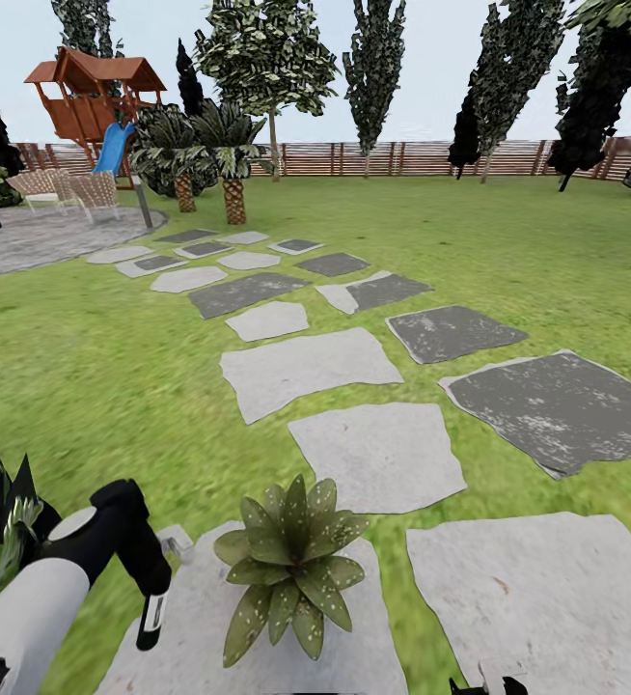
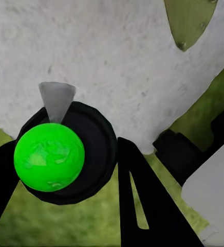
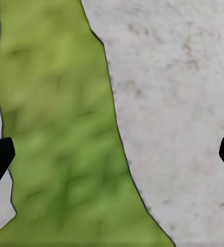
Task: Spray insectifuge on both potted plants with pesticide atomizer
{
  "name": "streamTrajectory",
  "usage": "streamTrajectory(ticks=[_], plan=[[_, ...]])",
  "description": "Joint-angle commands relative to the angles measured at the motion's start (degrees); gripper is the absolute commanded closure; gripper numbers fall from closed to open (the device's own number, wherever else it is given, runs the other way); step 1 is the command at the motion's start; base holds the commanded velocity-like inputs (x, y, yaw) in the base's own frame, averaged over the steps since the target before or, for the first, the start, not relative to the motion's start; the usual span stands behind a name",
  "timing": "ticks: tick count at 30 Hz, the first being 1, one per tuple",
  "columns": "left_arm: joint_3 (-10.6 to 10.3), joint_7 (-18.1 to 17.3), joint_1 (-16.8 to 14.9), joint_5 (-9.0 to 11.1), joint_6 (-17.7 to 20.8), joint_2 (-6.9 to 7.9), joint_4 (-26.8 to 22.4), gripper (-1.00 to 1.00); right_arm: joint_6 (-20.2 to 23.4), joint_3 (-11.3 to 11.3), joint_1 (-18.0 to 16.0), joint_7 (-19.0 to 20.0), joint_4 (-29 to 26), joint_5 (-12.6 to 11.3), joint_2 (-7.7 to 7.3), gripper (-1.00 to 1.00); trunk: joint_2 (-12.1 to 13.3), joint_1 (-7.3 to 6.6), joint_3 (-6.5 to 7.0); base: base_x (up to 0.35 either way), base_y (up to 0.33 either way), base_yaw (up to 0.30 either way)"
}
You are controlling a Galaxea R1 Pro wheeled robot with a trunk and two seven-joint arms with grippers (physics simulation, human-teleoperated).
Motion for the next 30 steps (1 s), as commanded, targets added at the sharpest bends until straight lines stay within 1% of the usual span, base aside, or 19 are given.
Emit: streamTrajectory(ticks=[1,5,7,10,12,13,14,15,16,19,20,21,23,24,25,26,27,30], plan=[[-0.3,-0.2,0.1,-0.2,0.6,0.0,0.0,1.0,-0.2,0.5,0.0,-0.1,0.0,-0.6,0.0,-1.0,0.0,-0.01,-0.05,0.0,0.0,0.0],[0.4,0.2,-0.1,-0.1,1.0,0.05,0.4,1.0,-0.2,0.5,0.0,-0.1,0.0,-0.6,0.0,-1.0,0.0,-0.01,-0.05,0.0,0.0,0.0],[0.5,2.2,-0.1,-0.1,2.1,0.12,0.6,1.0,-0.2,0.5,0.0,-0.1,0.0,-0.6,0.0,-1.0,0.0,-0.01,-0.05,0.0,0.0,0.0],[0.5,4.9,0.1,0.0,2.5,0.38,0.7,1.0,-0.1,0.6,0.0,-0.1,0.0,-0.6,0.0,-1.0,0.0,-0.01,-0.05,0.0,0.0,0.0],[0.6,7.0,0.2,0.5,2.5,0.55,0.8,1.0,-0.1,0.6,0.0,-0.1,0.0,-0.6,0.0,-1.0,0.0,-0.01,-0.05,0.0,0.0,0.0],[0.6,8.3,0.2,0.7,2.5,0.34,0.8,1.0,-0.1,0.7,0.0,-0.1,0.0,-0.6,0.04,-1.0,0.0,-0.01,-0.05,0.0,0.0,0.0],[1.0,10.0,0.2,1.1,2.5,-0.11,0.8,1.0,-0.1,0.7,0.0,-0.1,0.0,-0.6,0.06,-1.0,0.0,-0.01,-0.05,0.0,0.0,0.0],[2.0,12.2,0.2,2.3,2.5,-1.05,0.8,1.0,-0.1,0.8,0.0,-0.1,0.0,-0.6,0.08,-1.0,0.0,-0.01,-0.05,0.0,0.0,0.0],[2.9,13.4,0.2,3.0,2.5,-1.6,0.8,1.0,-0.1,0.8,0.0,-0.1,0.0,-0.6,0.08,-1.0,0.0,-0.01,-0.05,0.0,0.0,0.0],[6.0,18.1,0.2,4.7,2.5,-2.57,1.1,1.0,-0.1,0.8,0.0,-0.1,0.0,-0.5,0.08,-1.0,0.0,-0.01,-0.05,0.0,0.0,0.0],[6.4,18.9,0.2,4.9,2.5,-2.63,1.6,1.0,-0.1,0.8,0.0,-0.1,0.0,-0.5,0.08,-1.0,0.0,-0.01,-0.05,0.0,0.0,0.0],[6.8,19.9,0.2,5.0,2.5,-2.7,3.4,1.0,-0.1,0.8,0.0,-0.1,0.0,-0.5,0.08,-1.0,0.0,-0.01,-0.05,0.0,0.0,0.0],[7.0,20.4,0.3,5.3,2.4,-2.76,6.4,1.0,-0.1,0.9,0.0,-0.1,0.0,-0.5,0.08,-1.0,0.0,-0.01,-0.05,0.0,0.0,0.0],[7.0,20.5,0.3,5.7,2.4,-2.74,6.9,1.0,-0.1,0.9,0.0,-0.1,0.0,-0.5,0.08,-1.0,0.0,-0.01,-0.05,0.0,0.0,0.0],[7.1,20.8,0.5,6.6,2.2,-2.7,7.4,1.0,-0.1,0.9,0.0,-0.1,0.0,-0.5,0.08,-1.0,0.0,-0.01,-0.05,0.0,0.0,0.0],[7.1,22.2,1.8,8.1,2.0,-2.7,7.7,1.0,-0.1,0.9,0.0,-0.1,0.0,-0.5,0.09,-1.0,0.0,-0.01,-0.05,0.0,0.0,0.0],[7.1,24.1,2.8,9.2,1.9,-2.72,7.8,1.0,-0.1,0.9,0.0,-0.1,0.0,-0.5,0.09,-1.0,0.0,-0.01,-0.05,0.0,0.0,0.0],[7.2,28.4,3.9,10.6,1.9,-2.75,7.8,1.0,-0.1,0.9,0.0,-0.1,0.0,-0.5,0.09,-1.0,0.0,-0.01,-0.05,0.0,0.0,0.0]])
